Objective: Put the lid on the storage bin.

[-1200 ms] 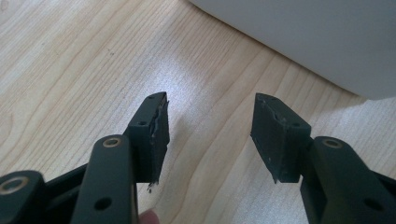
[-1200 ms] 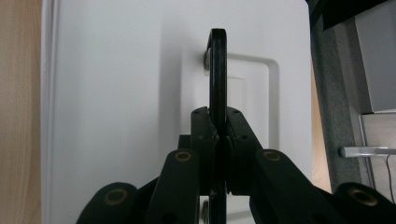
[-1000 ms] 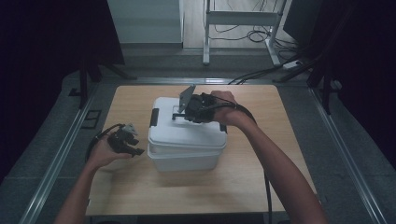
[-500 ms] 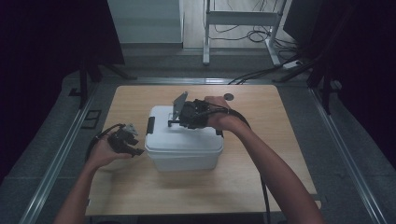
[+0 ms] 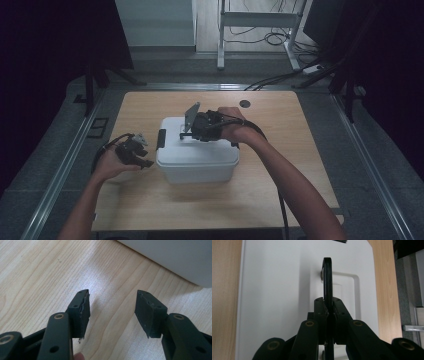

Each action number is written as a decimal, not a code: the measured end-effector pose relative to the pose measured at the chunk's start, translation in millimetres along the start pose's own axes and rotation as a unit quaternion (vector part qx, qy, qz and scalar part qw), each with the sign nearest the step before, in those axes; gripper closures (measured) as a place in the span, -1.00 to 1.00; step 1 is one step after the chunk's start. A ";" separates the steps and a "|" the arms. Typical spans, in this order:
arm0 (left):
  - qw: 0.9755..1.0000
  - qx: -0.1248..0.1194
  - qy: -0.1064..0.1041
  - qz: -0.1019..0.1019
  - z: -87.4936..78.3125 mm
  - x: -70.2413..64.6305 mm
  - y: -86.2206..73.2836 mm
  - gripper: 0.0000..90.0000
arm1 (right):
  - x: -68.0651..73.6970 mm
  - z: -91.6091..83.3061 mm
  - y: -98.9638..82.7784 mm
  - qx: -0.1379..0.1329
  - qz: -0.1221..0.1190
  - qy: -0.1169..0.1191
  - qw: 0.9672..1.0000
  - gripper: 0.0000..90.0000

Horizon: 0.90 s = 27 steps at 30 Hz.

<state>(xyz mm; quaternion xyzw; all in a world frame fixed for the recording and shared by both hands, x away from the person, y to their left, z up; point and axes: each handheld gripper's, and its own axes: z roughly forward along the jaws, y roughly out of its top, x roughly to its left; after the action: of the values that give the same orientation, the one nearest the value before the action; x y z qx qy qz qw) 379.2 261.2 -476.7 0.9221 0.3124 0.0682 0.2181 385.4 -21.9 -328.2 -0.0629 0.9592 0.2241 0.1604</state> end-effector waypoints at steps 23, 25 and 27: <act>1.000 0.001 0.000 -0.012 -1.7 2.6 -5.2 0.02 | 2.1 -26.0 -28.0 -0.057 0.068 0.003 0.996 0.13; 1.000 -0.003 0.001 -0.014 -1.7 2.6 -5.4 0.02 | 2.1 -33.4 -34.7 -0.069 0.087 -0.004 0.994 0.07; 1.000 -0.002 0.001 -0.013 -3.4 3.9 -5.8 0.02 | 1.0 -41.5 -44.8 -0.087 0.108 -0.013 0.990 0.04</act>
<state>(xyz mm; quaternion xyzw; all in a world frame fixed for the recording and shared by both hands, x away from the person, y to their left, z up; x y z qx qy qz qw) 378.3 268.9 -476.3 0.9176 0.3239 0.0670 0.2206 381.5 -80.6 -311.7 0.0300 0.9351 0.3236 0.1415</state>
